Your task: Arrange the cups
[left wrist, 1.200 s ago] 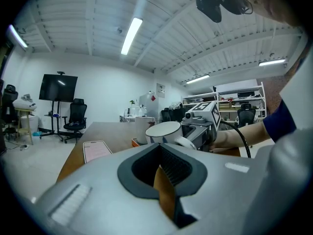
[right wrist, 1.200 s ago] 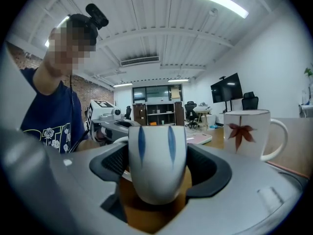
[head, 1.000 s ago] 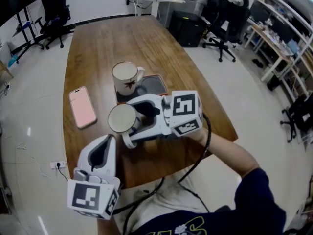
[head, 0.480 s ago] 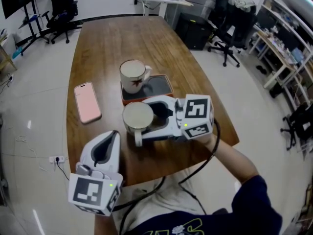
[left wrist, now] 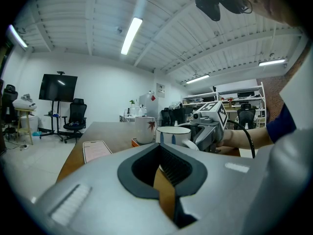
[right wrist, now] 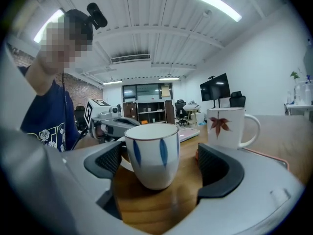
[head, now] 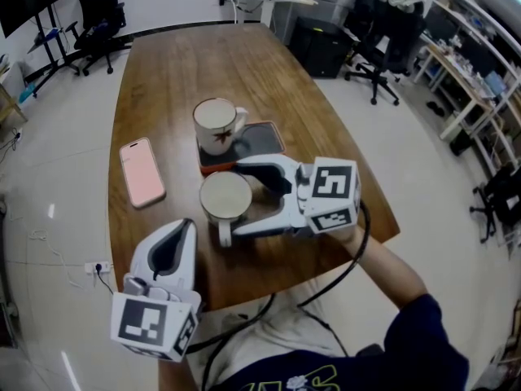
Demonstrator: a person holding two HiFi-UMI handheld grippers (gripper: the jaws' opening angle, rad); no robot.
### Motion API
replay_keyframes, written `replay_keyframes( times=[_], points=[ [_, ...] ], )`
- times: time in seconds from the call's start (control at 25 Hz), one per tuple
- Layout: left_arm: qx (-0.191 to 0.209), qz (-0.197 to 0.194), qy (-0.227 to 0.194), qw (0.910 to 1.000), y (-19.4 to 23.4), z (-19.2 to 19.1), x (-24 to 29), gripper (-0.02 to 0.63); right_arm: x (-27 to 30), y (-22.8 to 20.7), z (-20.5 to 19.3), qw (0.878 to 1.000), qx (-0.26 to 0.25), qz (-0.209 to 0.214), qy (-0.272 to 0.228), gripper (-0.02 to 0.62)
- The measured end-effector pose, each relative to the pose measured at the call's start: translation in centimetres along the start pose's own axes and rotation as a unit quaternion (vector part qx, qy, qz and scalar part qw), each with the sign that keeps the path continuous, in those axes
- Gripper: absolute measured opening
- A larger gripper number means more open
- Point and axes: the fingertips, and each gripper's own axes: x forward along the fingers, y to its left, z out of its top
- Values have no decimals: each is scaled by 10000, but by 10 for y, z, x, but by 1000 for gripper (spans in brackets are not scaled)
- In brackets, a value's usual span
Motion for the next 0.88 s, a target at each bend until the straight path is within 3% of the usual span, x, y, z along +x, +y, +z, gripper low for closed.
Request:
replay_keyframes(
  times=[0.16, 0.28, 0.6, 0.72, 0.88],
  points=[
    [16, -55, 8, 10000, -1, 0, 0, 2, -24, -11, 8, 9974, -34, -550, -470, 497],
    [27, -111, 4, 9999, -3, 0, 0, 2, -38, -18, 6, 9948, -4, -870, -534, 574],
    [21, -131, 13, 9999, -3, 1, -1, 2, -79, -22, -6, 9844, 209, -1657, -554, 575],
    [4, -108, 4, 9999, -2, 1, -1, 3, -94, -23, -9, 9804, 227, -1878, -554, 497],
    [-6, -130, 17, 9999, -3, 0, -1, 3, -110, -22, -14, 9737, 294, -2183, -574, 297]
  ],
)
